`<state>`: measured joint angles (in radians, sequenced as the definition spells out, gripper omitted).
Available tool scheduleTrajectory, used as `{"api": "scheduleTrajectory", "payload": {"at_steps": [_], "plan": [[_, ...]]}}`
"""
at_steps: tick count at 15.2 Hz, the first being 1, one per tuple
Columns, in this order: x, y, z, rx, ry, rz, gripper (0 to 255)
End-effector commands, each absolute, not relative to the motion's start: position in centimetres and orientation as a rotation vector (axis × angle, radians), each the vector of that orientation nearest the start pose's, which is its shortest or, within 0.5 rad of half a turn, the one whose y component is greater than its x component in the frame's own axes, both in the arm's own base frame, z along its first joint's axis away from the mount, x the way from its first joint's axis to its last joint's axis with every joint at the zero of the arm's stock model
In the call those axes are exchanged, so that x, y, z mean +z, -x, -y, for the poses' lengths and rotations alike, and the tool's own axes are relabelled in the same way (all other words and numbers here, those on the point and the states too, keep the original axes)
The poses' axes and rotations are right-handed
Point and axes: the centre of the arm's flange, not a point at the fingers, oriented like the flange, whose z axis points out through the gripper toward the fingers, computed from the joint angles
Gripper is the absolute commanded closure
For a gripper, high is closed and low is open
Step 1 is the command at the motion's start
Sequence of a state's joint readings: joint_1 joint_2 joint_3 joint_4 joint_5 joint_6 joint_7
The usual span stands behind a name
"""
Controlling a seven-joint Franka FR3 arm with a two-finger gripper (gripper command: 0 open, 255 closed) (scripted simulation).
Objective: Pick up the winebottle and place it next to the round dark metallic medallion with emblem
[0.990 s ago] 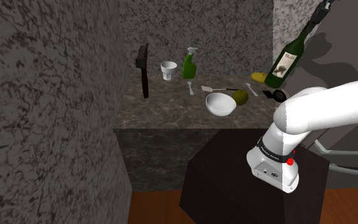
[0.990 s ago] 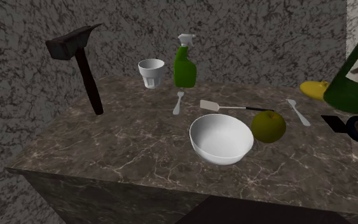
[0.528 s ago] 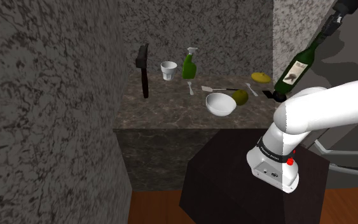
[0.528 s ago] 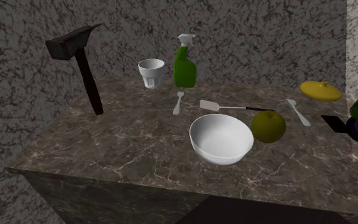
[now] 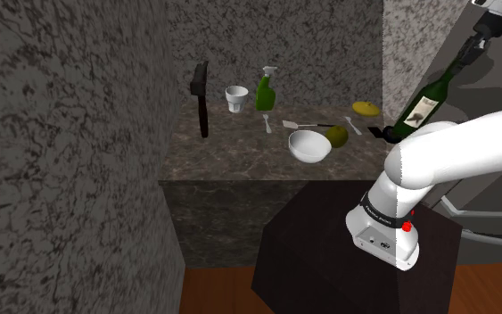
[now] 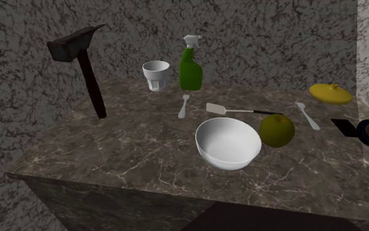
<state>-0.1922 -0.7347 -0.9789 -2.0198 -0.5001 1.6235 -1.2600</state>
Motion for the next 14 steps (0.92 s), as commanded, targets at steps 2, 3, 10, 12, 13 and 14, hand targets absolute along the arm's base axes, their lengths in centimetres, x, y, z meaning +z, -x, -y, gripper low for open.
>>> {"api": "scheduleTrajectory", "payload": {"at_steps": [2,3,10,12,13,14], "plan": [[55.6,-2.5,46.2,-0.174,3.143,0.350,255],[55.1,-2.5,46.2,-0.174,3.143,0.350,255],[51.4,-2.5,46.2,-0.174,3.143,0.350,255],[50.4,-2.5,46.2,-0.174,3.143,0.350,255],[49.8,-2.5,46.2,-0.174,3.143,0.350,255],[49.3,-2.5,46.2,-0.174,3.143,0.350,255]]}}
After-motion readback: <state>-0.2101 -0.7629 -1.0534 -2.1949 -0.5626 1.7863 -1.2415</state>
